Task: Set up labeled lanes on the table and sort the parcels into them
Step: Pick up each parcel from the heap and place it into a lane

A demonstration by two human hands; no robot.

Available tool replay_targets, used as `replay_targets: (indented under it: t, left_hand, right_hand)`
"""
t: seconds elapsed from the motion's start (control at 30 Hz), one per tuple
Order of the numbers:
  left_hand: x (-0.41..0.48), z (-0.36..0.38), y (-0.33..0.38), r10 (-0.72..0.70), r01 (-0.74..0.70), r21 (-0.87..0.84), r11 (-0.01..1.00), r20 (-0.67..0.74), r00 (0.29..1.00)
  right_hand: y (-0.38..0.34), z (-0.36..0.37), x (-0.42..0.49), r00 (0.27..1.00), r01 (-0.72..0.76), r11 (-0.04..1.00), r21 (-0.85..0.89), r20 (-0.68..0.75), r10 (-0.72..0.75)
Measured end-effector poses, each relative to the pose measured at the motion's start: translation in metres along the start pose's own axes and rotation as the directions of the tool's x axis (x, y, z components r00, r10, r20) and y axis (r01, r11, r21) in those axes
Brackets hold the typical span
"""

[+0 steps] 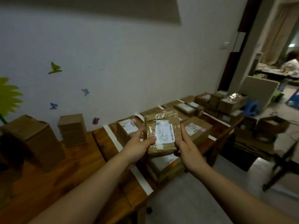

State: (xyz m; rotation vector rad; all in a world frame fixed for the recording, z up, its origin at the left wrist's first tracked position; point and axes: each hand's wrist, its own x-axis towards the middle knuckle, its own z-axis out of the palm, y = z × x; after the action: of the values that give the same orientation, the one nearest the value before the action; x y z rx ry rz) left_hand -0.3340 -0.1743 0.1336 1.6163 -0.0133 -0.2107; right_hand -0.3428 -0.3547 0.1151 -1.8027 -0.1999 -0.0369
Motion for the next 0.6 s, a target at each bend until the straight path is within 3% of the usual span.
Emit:
replay_targets:
  t: [0.23, 0.37, 0.6]
  left_hand:
    - [0.061, 0.134, -0.003, -0.028, 0.024, 0.083, 0.996, 0.047, 0.998]
    - [0.103, 0.228, 0.005, -0.002, -0.006, 0.097, 0.995, 0.087, 0.996]
    - [0.166, 0.312, 0.022, 0.032, -0.066, 0.255, 0.965, 0.135, 0.99]
  right_hand:
    - [0.057, -0.132, 0.008, 0.988, -0.035, 0.999, 0.025, -0.149, 0.038]
    - [0.088, -0.22, 0.017, 0.974, -0.033, 0.994, -0.104, -0.225, 0.009]
    - [0.114, -0.322, 0.05, 0.995, -0.023, 0.941, -0.339, -0.103, -0.013]
